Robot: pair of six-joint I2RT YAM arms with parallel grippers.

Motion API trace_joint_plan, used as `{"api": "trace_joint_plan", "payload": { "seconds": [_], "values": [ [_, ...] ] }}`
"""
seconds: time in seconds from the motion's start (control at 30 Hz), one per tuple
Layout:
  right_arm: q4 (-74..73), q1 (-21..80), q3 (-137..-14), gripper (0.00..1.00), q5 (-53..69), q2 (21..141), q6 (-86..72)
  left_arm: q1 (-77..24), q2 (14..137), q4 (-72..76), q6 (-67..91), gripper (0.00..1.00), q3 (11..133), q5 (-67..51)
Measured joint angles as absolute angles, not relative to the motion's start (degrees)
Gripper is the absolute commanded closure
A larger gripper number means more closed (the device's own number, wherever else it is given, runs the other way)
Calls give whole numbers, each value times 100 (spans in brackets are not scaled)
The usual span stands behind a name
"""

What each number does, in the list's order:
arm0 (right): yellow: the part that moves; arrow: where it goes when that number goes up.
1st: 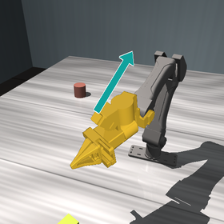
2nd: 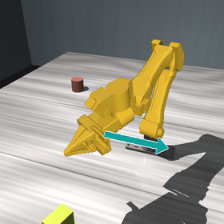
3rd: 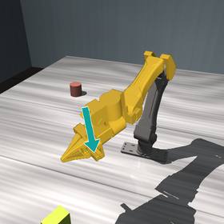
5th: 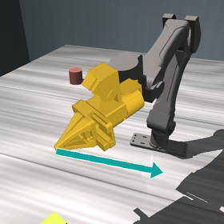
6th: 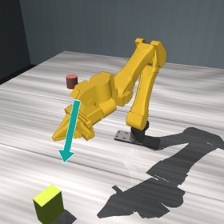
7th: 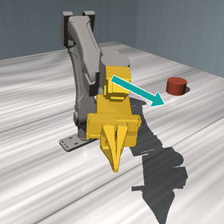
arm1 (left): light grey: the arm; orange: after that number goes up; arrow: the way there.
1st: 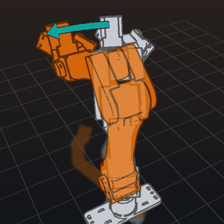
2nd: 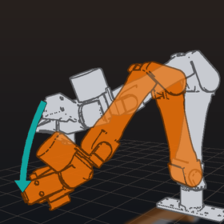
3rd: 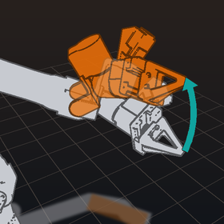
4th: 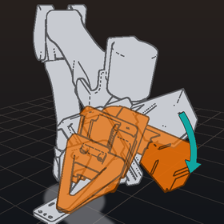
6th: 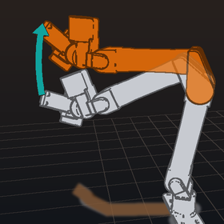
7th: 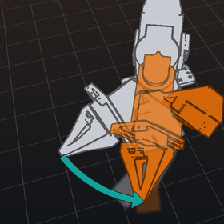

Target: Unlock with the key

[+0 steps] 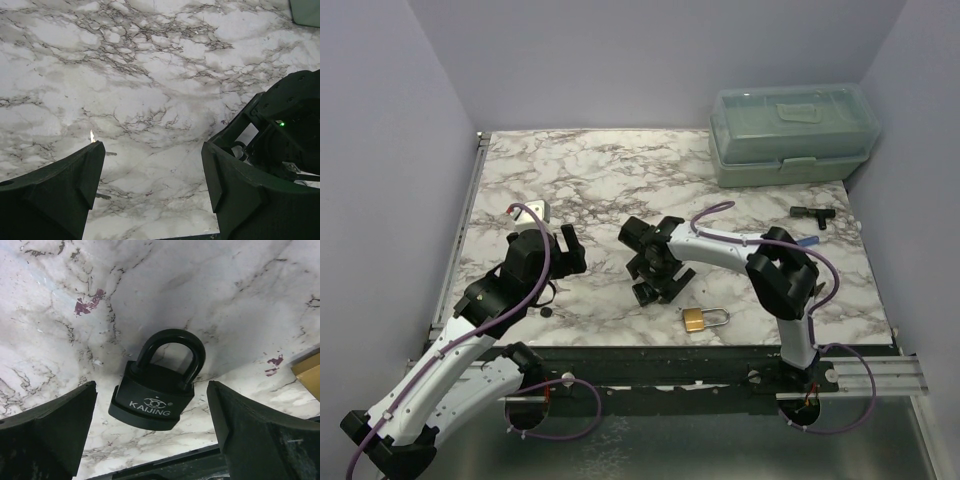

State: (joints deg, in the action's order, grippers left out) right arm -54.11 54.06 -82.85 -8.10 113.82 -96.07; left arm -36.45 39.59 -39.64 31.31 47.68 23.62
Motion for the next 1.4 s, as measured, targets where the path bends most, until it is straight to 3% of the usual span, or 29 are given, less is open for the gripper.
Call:
{"api": "trace_joint_plan", "payload": {
  "seconds": [0.13, 0.23, 0.43, 0.5, 0.6, 0.8, 1.0, 1.3, 1.4],
  "values": [
    [-5424, 5433, -8412, 7, -808, 11555, -9605, -3645, 3957, -3964, 3131, 15, 4768, 2366],
    [-5441, 5476, -8425, 16, -801, 11631, -9601, -3645, 3946, -3966, 3131, 15, 4768, 2368],
    [-5500, 5535, -8436, 42, -760, 11666, -9588, -3645, 3935, -4012, 3151, 15, 4768, 2405],
    [-5513, 5542, -8438, 60, -755, 11668, -9559, -3645, 3931, -4023, 3164, 15, 4768, 2421],
    [-5454, 5542, -8438, 75, -731, 11668, -9450, -3645, 3909, -4047, 3181, 15, 4768, 2467],
    [-4947, 5557, -8176, 91, -722, 11472, -9030, -3645, 3898, -4058, 3203, 15, 4768, 2515],
    [-3986, 5557, -7373, 96, -969, 10656, -8604, -3645, 3900, -4084, 3218, 15, 4768, 2526],
    [-1253, 5572, -5043, 99, -1129, 7861, -8090, -3645, 3997, -4130, 3242, 15, 4768, 2539],
    [-908, 5577, -4801, 100, -1138, 7389, -7881, -3645, 3997, -4134, 3317, 15, 4768, 2576]
  ]
}}
